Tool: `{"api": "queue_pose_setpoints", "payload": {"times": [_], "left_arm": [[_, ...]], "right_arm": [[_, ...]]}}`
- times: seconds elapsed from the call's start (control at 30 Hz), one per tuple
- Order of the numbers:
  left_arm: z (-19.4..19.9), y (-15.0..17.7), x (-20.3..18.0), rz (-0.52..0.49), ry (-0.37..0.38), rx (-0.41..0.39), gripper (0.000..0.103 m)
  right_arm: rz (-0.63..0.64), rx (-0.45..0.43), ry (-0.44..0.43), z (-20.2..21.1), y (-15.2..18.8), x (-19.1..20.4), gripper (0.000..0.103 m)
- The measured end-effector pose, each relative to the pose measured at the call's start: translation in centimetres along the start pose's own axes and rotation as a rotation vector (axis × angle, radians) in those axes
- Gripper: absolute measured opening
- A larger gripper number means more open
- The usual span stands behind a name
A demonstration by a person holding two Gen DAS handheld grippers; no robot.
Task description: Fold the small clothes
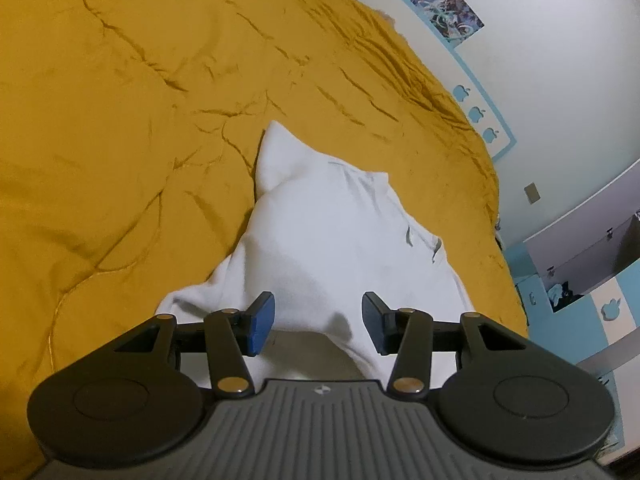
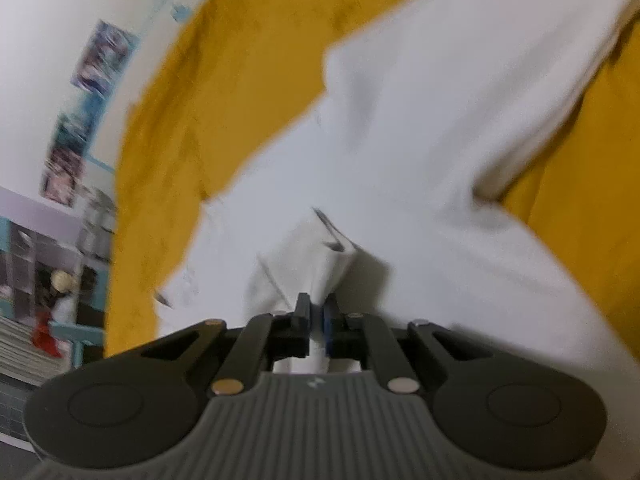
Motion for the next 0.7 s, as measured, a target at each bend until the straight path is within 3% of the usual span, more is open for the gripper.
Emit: {"api": "queue_pose_setpoints", "payload": {"times": [0.07,0.17,0.33,0.37,0.43,0.47,0.57,0.63,0.7], "left_arm": [[-0.2,0.4,0.1,-0.015,-0.011,0.008,0.059],[-1.0,0.8,0.3,-0.019,-0.037,0.04,0.06],[-1.0,1.3,-0.3,-0.03,-0.062,0.043,0.06],[-0.7,1.1,-0.8,-0.049,-0.042,0.021,0.06],[-0.3,0.6,-1.9,-0.097,-0.008,-0.02,0.065],[-0.4,0.3,-2.3,-0.104,0.001,-0.031,0.067],[-1.7,-0.5,-2.6,-0.098,0.023,-0.016,0.067],[-2.7,-0.6,-2.5,-0.091,0.003,0.005,0.067],[-3.6,-0.5,-2.1,-0.089,-0.012,0.025,0.067]], "right_arm": [[0.042,-0.056,0.011,1.7,-0.4,0.3,0.001],[0.052,-0.066,0.095,2.0,-0.5,-0.8,0.001],[0.041,0.007,0.138,0.4,0.3,-3.1,0.005],[0.06,0.001,0.135,0.7,0.2,-2.9,0.007],[0.132,-0.044,0.137,1.6,0.1,-1.6,0.03],[0.169,-0.087,0.136,2.3,0.1,-0.7,0.034],[0.284,-0.186,0.129,2.8,-1.4,1.7,0.039],[0.346,-0.164,0.099,1.5,-3.1,2.9,0.044],[0.393,-0.137,0.125,-1.0,-4.9,3.3,0.044]]}}
Point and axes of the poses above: each gripper's, at about its wrist camera, not at the fingertips, and z roughly against the way its jaws point, x to its left, y to its underside, the point moved 2 cm from there along -z, roughly the way its jaws point, and after that the axes turned 1 degree about x, right-handed, at the moved point
